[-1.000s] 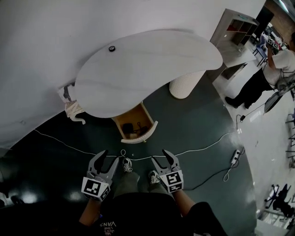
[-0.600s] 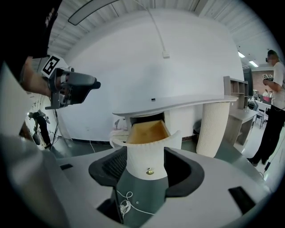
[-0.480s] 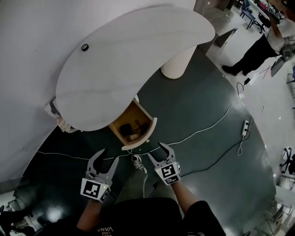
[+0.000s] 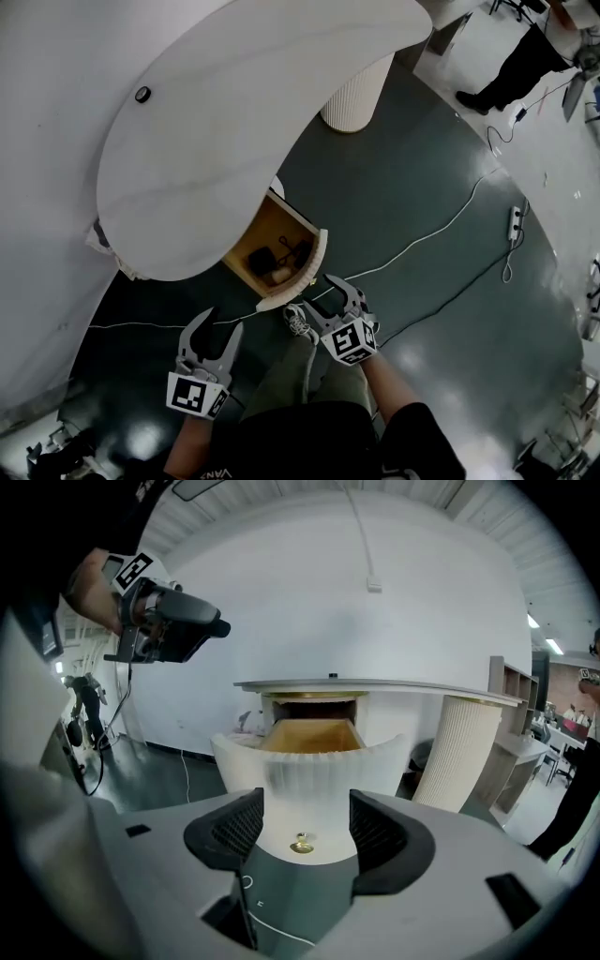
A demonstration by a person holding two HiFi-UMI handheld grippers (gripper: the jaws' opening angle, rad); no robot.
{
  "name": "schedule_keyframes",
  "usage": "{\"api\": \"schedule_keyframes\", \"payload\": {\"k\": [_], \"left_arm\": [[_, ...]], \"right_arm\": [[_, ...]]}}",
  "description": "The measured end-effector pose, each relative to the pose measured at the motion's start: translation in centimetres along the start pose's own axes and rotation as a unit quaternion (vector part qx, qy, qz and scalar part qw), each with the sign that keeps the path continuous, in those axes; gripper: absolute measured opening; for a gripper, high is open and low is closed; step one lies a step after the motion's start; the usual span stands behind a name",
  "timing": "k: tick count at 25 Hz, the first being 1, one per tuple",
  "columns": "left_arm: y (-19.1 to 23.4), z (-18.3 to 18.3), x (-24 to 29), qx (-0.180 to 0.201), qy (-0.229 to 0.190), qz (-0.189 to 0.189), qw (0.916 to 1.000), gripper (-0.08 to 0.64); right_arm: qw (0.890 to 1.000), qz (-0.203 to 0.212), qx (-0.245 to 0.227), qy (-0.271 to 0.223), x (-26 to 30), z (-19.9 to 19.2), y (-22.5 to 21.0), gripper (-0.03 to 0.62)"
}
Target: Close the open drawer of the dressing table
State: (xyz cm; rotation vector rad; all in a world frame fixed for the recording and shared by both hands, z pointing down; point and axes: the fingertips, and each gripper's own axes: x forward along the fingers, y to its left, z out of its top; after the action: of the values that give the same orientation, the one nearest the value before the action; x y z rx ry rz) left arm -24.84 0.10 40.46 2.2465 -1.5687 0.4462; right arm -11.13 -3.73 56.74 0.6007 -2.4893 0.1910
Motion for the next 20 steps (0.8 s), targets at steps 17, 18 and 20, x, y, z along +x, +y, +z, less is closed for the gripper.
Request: {"api": "schedule_keyframes", "payload": {"k": [17, 18, 20], "left_arm": [[-2.2, -3.7, -0.5, -0.014, -0.002, 0.020, 0.9997, 0.186], [-1.9, -3.6, -0.4, -0.015, -0.001, 0.018, 0.9997, 0.186], [-2.3, -3.8, -0.4, -0.015, 0.001, 0.017, 0.9997, 0.186]], "right_arm": [[0.999, 0.012, -0.033, -0.041, -0.1, -0.8, -0.5, 0.279], [0.998, 0.012, -0.033, -0.045, 0.4, -0.3, -0.6, 0.279], [0.998, 0.012, -0.033, -0.056, 0.6, 0.2, -0.7, 0.279]]}}
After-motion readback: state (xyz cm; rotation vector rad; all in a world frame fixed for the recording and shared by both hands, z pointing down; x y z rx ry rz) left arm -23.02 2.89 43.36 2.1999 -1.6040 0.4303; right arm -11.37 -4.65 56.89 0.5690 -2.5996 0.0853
